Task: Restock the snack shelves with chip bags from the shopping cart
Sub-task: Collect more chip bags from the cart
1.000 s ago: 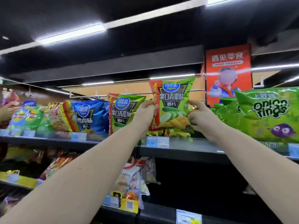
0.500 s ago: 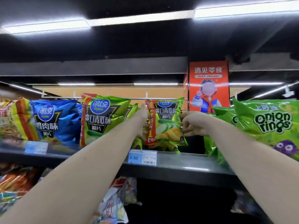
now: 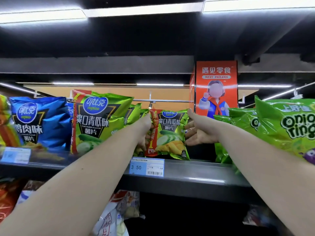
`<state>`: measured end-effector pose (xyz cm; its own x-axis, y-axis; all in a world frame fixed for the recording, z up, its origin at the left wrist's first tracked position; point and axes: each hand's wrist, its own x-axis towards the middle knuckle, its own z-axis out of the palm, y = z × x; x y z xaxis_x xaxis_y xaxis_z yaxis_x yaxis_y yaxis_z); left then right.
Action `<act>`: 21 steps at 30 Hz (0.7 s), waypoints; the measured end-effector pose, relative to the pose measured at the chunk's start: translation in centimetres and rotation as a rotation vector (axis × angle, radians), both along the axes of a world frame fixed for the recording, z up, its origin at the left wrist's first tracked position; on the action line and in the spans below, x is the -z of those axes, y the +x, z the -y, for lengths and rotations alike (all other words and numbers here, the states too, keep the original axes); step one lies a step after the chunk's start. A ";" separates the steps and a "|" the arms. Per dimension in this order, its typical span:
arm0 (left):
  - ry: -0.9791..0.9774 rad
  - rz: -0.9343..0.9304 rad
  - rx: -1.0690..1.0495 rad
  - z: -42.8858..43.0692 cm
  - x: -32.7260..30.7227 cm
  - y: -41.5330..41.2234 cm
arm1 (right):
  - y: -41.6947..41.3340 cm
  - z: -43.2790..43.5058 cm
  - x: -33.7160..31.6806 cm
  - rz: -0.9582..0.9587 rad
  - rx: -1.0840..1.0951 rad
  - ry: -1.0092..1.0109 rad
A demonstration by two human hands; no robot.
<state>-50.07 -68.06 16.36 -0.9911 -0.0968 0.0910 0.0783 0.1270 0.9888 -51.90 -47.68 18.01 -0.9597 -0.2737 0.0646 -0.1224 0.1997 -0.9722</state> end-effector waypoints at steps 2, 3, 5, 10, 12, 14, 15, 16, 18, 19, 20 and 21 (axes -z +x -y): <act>-0.042 0.031 -0.007 0.1 0.2 0.1 | -0.2 -0.1 0.2 -0.002 -0.004 0.002; -0.060 0.042 -0.013 0.1 0.2 0.1 | -0.2 -0.2 0.2 -0.004 -0.004 0.004; -0.076 0.066 -0.040 0.2 0.1 -0.2 | -0.1 -0.3 0.1 0.001 -0.008 0.009; -0.096 0.111 -0.060 0.2 0.4 -0.8 | 0.1 0.5 0.9 0.018 -0.016 0.050; -0.083 0.101 -0.051 0.1 0.5 -0.6 | 0.1 0.6 1.1 0.021 -0.024 0.058; -0.048 0.065 -0.035 0.0 0.6 -0.1 | 0.3 0.4 1.0 0.010 -0.020 0.077; -0.055 0.020 -0.036 -0.2 0.6 0.3 | 0.5 0.3 0.9 -0.006 -0.008 0.094; -0.105 -0.054 -0.055 -0.4 0.5 0.7 | 0.7 0.2 0.8 -0.033 0.017 0.124; -0.313 -0.274 -0.153 -0.7 0.5 1.4 | 1.3 0.1 0.5 -0.141 0.101 0.258; -0.446 -0.386 -0.209 -0.9 0.5 1.7 | 1.7 0.1 0.4 -0.228 0.158 0.371; -0.574 -0.470 -0.248 -1.0 0.3 2.1 | 2.3 0.1 0.4 -0.336 0.216 0.506; -0.687 -0.525 -0.267 -1.2 0.2 2.5 | 2.9 0.0 0.4 -0.455 0.267 0.636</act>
<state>-47.53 -66.85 16.17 -0.7581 -0.0746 0.6479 0.3817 0.7548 0.5335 -48.97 -47.72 17.60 -0.9152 -0.1552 0.3720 -0.3468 0.7734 -0.5306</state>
